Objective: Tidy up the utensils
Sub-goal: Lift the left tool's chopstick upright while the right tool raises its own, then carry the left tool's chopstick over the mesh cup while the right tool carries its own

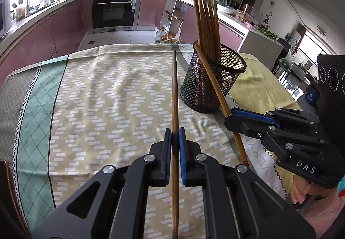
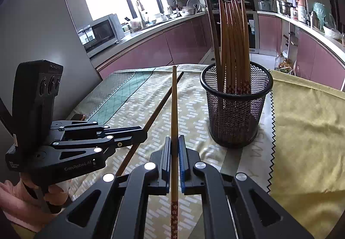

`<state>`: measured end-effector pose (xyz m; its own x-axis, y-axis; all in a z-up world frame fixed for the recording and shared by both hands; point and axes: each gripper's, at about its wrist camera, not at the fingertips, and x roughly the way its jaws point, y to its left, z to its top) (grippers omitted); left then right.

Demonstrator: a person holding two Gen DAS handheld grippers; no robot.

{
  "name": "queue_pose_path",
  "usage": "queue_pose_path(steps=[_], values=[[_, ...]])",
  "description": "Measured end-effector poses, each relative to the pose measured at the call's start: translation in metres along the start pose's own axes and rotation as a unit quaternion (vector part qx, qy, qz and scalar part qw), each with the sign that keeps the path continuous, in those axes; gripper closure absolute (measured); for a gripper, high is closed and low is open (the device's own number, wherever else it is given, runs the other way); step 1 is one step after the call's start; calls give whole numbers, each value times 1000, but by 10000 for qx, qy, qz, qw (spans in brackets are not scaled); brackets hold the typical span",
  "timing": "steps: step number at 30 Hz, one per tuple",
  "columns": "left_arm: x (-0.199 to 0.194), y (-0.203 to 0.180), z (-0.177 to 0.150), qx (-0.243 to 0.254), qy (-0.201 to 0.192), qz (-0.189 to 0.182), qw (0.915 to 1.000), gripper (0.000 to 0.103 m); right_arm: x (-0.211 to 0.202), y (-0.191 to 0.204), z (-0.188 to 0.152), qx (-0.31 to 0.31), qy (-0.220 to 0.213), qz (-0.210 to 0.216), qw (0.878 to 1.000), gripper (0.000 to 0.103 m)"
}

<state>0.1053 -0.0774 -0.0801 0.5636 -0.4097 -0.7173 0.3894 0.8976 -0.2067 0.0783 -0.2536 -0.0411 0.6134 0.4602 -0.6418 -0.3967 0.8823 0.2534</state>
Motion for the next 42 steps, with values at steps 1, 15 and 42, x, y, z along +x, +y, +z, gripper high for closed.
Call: queue_pose_path(steps=[1, 15, 42], values=[[-2, 0, 0, 2, -17, -7, 10000, 95, -1, -1, 1, 9, -14, 13, 10000, 97], [-30, -3, 6, -15, -294, -356, 9989, 95, -18, -2, 10, 51, -342, 82, 9994, 97], [-58, -12, 14, 92, -643, -861, 9942, 95, -42, 0, 15, -23, -753, 98, 9971, 97]])
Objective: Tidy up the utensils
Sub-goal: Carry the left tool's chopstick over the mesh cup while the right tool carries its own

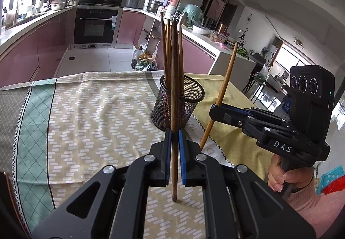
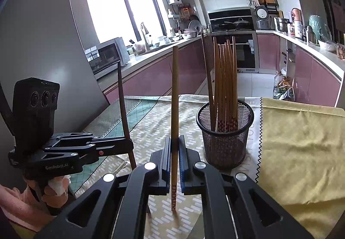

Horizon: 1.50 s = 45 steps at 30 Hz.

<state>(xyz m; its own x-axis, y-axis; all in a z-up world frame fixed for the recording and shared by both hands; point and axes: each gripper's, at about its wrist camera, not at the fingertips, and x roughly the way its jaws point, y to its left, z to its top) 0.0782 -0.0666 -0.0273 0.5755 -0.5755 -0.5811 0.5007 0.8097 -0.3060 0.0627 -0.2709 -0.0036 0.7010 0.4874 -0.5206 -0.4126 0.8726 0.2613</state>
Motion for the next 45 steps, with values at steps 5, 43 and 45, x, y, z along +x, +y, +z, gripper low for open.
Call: queue_pose_path(steps=[5, 43, 45], values=[[-2, -3, 0, 61, -21, -62, 10000, 96, -3, 3, 0, -59, -38, -1, 10000, 97], [-11, -28, 48, 424, -585, -17, 9974, 96, -33, -8, 41, -324, -679, -382, 9964, 97], [-11, -29, 49, 444, -598, -16, 9972, 96, -33, -9, 42, -330, -690, -383, 9963, 97]])
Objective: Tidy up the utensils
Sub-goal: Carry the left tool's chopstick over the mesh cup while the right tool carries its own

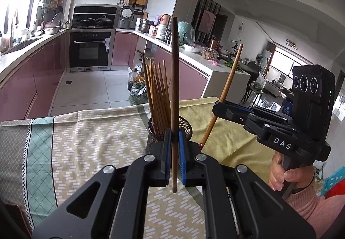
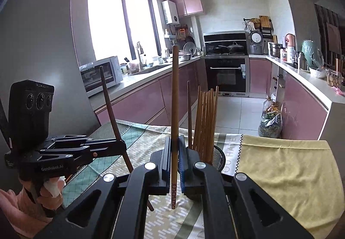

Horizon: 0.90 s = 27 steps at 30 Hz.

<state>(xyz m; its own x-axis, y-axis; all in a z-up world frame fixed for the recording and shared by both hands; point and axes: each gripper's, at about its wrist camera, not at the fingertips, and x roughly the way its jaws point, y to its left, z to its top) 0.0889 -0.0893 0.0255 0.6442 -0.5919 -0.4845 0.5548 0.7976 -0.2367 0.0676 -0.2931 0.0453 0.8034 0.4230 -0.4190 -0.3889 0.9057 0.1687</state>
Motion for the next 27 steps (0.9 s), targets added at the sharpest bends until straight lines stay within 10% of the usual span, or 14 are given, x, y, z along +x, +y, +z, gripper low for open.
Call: queue_pose_path(steps=[27], values=[[6, -17, 24, 187, -84, 50, 9998, 96, 0, -8, 9, -27, -75, -41, 10000, 97]])
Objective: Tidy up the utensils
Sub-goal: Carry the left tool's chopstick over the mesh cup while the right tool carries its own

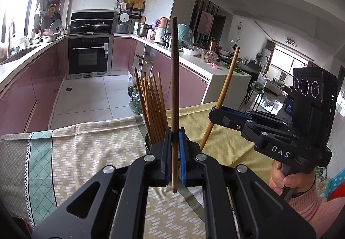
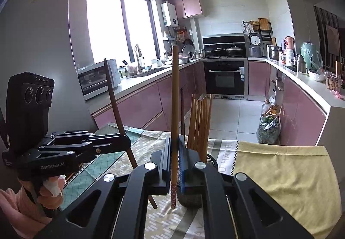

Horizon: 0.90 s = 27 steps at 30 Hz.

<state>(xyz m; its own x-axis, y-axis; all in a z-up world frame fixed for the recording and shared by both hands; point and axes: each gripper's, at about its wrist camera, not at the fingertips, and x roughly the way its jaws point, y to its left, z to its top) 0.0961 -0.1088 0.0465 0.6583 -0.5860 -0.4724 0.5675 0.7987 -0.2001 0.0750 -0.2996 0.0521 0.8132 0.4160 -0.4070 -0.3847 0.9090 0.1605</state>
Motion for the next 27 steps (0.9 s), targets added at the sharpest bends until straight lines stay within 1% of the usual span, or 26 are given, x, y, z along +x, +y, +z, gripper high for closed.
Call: queue_pose_path(steps=[12, 27], values=[[0, -2, 11, 17, -72, 8, 10000, 96, -1, -2, 9, -44, -121, 1, 9999, 97], [1, -3, 19, 42, -179, -14, 9998, 96, -2, -3, 10, -67, -154, -4, 9999, 97]])
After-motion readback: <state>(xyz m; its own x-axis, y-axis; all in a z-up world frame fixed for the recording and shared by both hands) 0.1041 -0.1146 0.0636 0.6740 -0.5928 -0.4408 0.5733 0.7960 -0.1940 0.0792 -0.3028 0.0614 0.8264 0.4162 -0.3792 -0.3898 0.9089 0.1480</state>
